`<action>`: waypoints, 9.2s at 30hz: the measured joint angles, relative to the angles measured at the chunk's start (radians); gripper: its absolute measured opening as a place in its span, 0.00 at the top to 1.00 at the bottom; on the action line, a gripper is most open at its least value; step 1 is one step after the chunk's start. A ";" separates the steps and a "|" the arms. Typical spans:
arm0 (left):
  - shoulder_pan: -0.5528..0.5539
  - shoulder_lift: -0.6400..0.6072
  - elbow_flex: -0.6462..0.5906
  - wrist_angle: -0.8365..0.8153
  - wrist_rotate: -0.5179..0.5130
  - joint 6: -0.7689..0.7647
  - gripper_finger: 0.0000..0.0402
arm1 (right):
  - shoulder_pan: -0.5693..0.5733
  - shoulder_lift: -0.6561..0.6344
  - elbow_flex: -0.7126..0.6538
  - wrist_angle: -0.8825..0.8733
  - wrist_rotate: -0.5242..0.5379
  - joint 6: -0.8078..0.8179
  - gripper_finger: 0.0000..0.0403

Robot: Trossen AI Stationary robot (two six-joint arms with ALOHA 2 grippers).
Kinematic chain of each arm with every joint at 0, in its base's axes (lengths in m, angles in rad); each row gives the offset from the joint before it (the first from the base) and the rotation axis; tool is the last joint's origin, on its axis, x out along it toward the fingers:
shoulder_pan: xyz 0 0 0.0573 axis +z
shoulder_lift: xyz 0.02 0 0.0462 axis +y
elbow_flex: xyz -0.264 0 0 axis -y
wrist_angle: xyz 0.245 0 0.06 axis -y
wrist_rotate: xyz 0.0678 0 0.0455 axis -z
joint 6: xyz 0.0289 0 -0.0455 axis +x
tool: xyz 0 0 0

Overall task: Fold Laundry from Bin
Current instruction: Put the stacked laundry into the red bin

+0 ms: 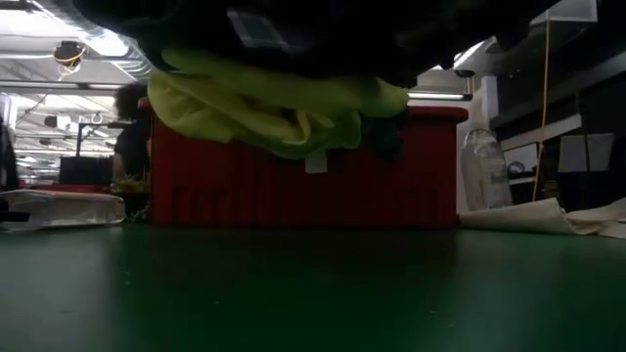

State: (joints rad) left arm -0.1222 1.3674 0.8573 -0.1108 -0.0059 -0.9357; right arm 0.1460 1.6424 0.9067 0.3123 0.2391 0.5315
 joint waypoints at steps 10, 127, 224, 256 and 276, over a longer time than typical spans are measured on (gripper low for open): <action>0.060 0.000 0.197 -0.358 0.021 0.132 0.98 | -0.065 -0.001 0.090 -0.092 -0.055 -0.064 0.98; 0.934 0.644 0.771 -0.479 -0.121 0.680 0.77 | -0.894 0.485 0.670 -0.577 -0.108 -0.355 0.81; 0.863 0.622 0.771 -0.499 -0.082 1.132 0.68 | -0.953 0.414 0.671 -0.490 -0.075 -0.935 0.53; 0.950 0.698 0.875 -0.282 -0.096 1.126 0.68 | -0.911 0.338 0.671 -0.589 -0.152 -0.929 0.53; 0.981 0.612 0.957 -0.336 -0.106 1.130 0.68 | -0.920 0.229 0.671 -0.479 -0.108 -0.923 0.53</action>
State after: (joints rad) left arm 0.8589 1.9791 1.8139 -0.4465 -0.1121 0.1940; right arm -0.7739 1.8713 1.5772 -0.1671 0.1314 -0.3920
